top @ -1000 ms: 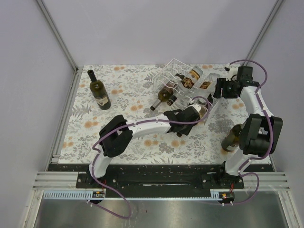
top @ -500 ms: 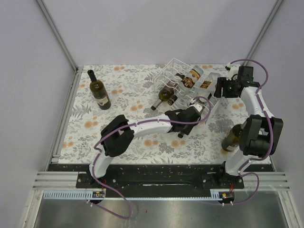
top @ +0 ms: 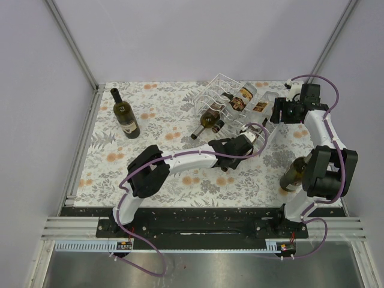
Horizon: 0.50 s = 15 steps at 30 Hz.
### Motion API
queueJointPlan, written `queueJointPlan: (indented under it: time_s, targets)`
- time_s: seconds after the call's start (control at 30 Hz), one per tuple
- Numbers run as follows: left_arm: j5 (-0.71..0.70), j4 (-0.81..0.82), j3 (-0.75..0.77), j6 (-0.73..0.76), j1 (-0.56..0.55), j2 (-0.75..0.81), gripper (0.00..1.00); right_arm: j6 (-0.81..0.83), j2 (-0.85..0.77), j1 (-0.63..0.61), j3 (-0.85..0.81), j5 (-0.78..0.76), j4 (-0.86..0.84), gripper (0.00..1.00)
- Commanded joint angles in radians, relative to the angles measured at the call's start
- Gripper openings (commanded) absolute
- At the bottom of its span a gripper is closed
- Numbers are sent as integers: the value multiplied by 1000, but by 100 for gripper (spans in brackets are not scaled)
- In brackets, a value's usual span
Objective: Put the wine bottle on the wine rack
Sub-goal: Move the wine rack to the center of the board.
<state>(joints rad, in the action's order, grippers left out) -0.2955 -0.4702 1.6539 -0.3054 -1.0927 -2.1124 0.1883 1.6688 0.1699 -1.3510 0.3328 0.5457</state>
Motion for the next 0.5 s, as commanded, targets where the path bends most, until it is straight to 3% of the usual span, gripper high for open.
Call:
queueJointPlan:
  time_s: [0.0, 0.2, 0.47]
  targets:
    - [-34, 105, 20, 127, -9, -24, 21, 16, -32, -41, 32, 101, 154, 71]
    - [-108, 78, 33, 183, -19, -18, 31, 19, -24, -41, 30, 103, 155, 71]
    - [-209, 97, 15, 294, -44, -21, 31, 22, -24, -41, 26, 100, 165, 71]
